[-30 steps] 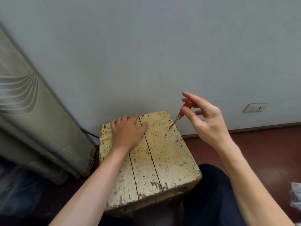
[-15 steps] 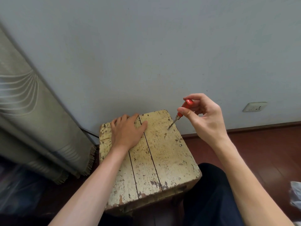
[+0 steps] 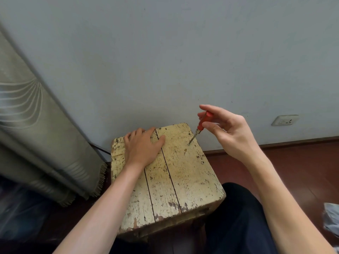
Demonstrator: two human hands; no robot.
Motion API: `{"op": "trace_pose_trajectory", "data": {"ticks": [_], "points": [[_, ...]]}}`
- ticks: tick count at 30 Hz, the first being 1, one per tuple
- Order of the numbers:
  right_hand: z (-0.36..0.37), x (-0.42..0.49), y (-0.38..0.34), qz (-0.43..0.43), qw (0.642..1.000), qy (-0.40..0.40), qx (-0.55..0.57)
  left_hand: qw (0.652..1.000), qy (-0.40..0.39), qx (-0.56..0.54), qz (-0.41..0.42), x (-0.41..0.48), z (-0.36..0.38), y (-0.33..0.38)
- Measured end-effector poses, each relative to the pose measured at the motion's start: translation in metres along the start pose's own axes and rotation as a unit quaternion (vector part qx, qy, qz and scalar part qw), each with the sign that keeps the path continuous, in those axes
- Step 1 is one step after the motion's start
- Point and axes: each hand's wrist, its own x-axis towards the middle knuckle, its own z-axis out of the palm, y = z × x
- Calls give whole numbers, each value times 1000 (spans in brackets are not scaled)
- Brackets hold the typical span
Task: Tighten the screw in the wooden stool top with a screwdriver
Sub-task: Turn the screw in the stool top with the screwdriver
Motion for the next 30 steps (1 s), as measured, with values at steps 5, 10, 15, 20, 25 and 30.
{"op": "trace_pose_trajectory", "data": {"ticks": [5,10,15,20,25,30], "points": [[5,-1,-2,-2,999,39,2,1000,1,-4,1,-1,-1,1],[22,1,-7,-8,994,98,-52,1000,0,-4,1,-1,-2,1],[32,4,-10,-8,989,132,-68,1000,-1,-5,0,-2,-2,2],[18,0,-6,-39,993,68,-87,1000,0,-2,1,-1,-2,1],[8,-2,-4,-6,1000,7,-9,1000,-5,-4,-1,-1,-2,1],[9,0,-5,-9,998,64,-14,1000,-5,-2,1,-1,-2,1]]}}
